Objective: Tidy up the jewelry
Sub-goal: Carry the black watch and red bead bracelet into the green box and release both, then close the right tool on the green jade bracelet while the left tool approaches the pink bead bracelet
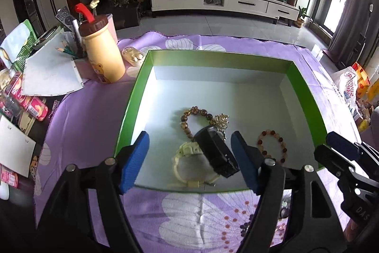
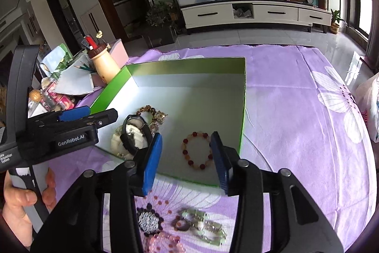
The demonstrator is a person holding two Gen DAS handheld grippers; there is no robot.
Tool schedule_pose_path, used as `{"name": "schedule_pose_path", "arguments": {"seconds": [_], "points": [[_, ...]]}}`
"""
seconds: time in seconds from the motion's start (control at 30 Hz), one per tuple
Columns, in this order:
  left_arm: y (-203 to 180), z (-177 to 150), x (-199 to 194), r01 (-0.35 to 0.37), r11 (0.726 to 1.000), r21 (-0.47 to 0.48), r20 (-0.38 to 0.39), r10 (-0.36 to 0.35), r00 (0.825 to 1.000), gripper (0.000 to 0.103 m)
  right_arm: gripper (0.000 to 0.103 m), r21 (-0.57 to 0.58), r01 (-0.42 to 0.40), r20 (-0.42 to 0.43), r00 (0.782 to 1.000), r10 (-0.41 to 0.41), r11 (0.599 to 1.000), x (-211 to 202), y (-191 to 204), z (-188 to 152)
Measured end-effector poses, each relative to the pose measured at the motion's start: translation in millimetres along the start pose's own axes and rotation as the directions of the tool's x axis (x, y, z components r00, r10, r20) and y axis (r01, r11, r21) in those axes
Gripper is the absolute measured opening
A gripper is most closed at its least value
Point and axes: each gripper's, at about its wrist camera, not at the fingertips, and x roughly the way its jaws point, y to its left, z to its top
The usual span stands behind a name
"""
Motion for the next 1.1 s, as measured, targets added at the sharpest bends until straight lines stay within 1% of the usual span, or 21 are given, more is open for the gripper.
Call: {"name": "schedule_pose_path", "arguments": {"seconds": [0.03, 0.13, 0.23, 0.33, 0.4, 0.57, 0.67, 0.83, 0.97, 1.07, 1.1], "points": [[1.5, -2.7, -4.0, 0.0, 1.0, -0.005, 0.004, 0.0, 1.0, 0.073, 0.044, 0.003, -0.013, 0.0, 1.0, 0.013, 1.0, -4.6, -0.4, -2.9], [7.7, -18.4, -21.2, 0.029, 0.999, -0.037, 0.018, -0.029, 0.999, 0.073, 0.044, 0.01, -0.062, -0.005, 0.998, 0.062, 0.998, -18.3, -1.9, -16.1], [10.0, -38.6, -37.9, 0.051, 0.998, -0.036, 0.022, -0.05, 0.999, 0.073, 0.044, -0.011, -0.072, -0.03, 0.997, 0.071, 0.997, -25.7, -0.4, -31.8], [8.4, -57.1, -46.1, 0.063, 0.998, -0.029, 0.007, -0.063, 0.998, 0.073, 0.044, -0.042, -0.053, -0.069, 0.996, 0.05, 0.998, -28.6, 0.4, -50.3], [6.0, -70.7, -47.3, 0.085, 0.996, -0.031, -0.021, -0.085, 0.996, 0.073, 0.044, -0.051, -0.049, -0.087, 0.995, 0.044, 0.997, -30.8, -0.4, -62.7], [-5.7, -97.3, -39.0, 0.115, 0.993, -0.012, -0.1, -0.116, 0.988, 0.073, 0.044, -0.062, -0.016, -0.111, 0.994, 0.009, 0.998, -32.7, -5.1, -84.8], [-14.5, -109.2, -35.5, 0.136, 0.991, -0.003, -0.13, -0.135, 0.982, 0.073, 0.044, -0.07, 0.002, -0.121, 0.993, -0.011, 0.998, -33.3, -9.2, -95.0], [-35.5, -122.4, -32.1, 0.173, 0.984, 0.031, -0.163, -0.166, 0.973, 0.073, 0.044, -0.099, 0.025, -0.137, 0.99, -0.038, 0.995, -30.5, -11.5, -106.2], [-53.5, -131.0, -30.5, 0.19, 0.979, 0.075, -0.181, -0.174, 0.968, 0.073, 0.044, -0.133, 0.035, -0.137, 0.989, -0.053, 0.99, -28.9, -11.6, -111.0], [-64.6, -135.2, -28.1, 0.199, 0.975, 0.104, -0.193, -0.176, 0.965, 0.071, 0.043, -0.146, 0.039, -0.139, 0.988, -0.06, 0.989, -25.8, -12.5, -111.5], [-66.5, -136.9, -27.9, 0.202, 0.973, 0.108, -0.196, -0.178, 0.964, 0.069, 0.043, -0.15, 0.039, -0.139, 0.988, -0.06, 0.988, -24.8, -12.6, -111.2]]}}
